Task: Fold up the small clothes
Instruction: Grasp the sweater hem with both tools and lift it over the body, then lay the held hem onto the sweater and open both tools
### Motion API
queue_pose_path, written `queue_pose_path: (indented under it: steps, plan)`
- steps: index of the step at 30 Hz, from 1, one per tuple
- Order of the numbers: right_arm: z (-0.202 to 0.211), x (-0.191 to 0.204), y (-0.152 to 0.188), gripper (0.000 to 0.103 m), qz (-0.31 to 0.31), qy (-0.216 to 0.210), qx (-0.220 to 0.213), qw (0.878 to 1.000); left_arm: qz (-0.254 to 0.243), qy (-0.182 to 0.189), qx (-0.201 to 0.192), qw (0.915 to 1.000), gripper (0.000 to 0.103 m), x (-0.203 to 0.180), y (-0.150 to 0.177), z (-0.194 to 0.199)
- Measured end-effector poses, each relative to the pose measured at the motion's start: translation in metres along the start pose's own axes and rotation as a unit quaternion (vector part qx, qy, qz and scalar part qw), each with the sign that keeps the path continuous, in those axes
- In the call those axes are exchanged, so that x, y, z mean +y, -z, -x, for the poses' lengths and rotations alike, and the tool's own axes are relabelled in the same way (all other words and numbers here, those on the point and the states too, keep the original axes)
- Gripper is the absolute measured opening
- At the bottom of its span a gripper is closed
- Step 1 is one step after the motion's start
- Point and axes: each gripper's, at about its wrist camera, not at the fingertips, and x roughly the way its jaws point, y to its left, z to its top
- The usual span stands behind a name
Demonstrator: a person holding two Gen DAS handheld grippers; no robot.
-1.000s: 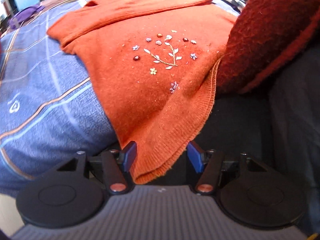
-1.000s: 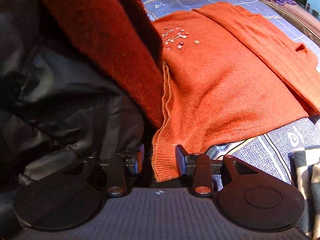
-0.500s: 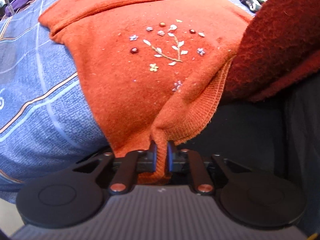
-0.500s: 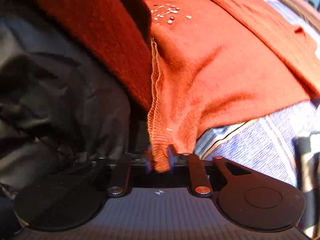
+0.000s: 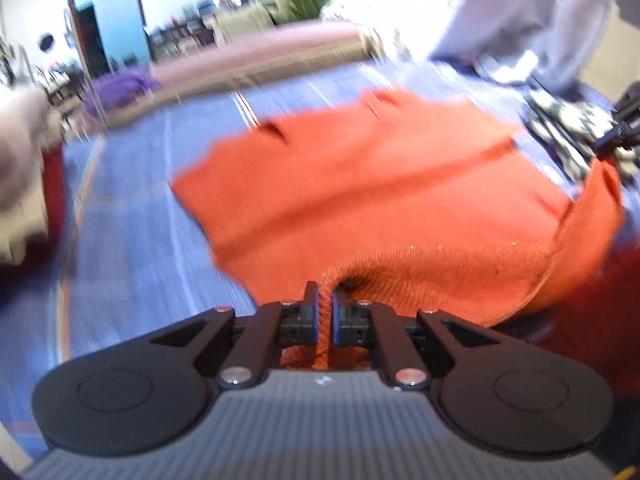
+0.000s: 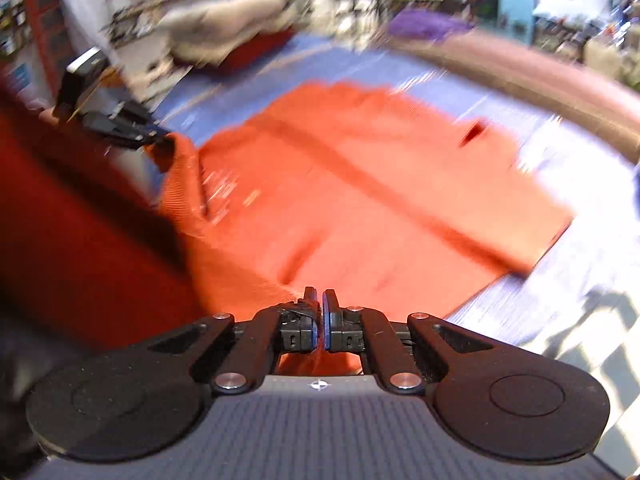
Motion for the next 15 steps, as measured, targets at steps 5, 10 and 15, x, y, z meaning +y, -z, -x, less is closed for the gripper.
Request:
queue_pose_path:
  steps: [5,10,15]
  plan:
    - [-0.019,-0.055,-0.039,0.003,-0.011,0.076,-0.026,0.997,-0.007,-0.039,-0.015,0.9991,0.006,0.033,-0.058,-0.053]
    - [-0.054,-0.106,-0.075,0.003,-0.038,0.139,-0.038,0.989,-0.008,-0.051,-0.024,0.9984,0.006,0.058,-0.119,-0.109]
    - [-0.077,-0.154,-0.101,0.003,-0.029,0.195,-0.023,0.980,-0.023,-0.064,-0.002,0.9977,0.006,0.073,-0.168,-0.169]
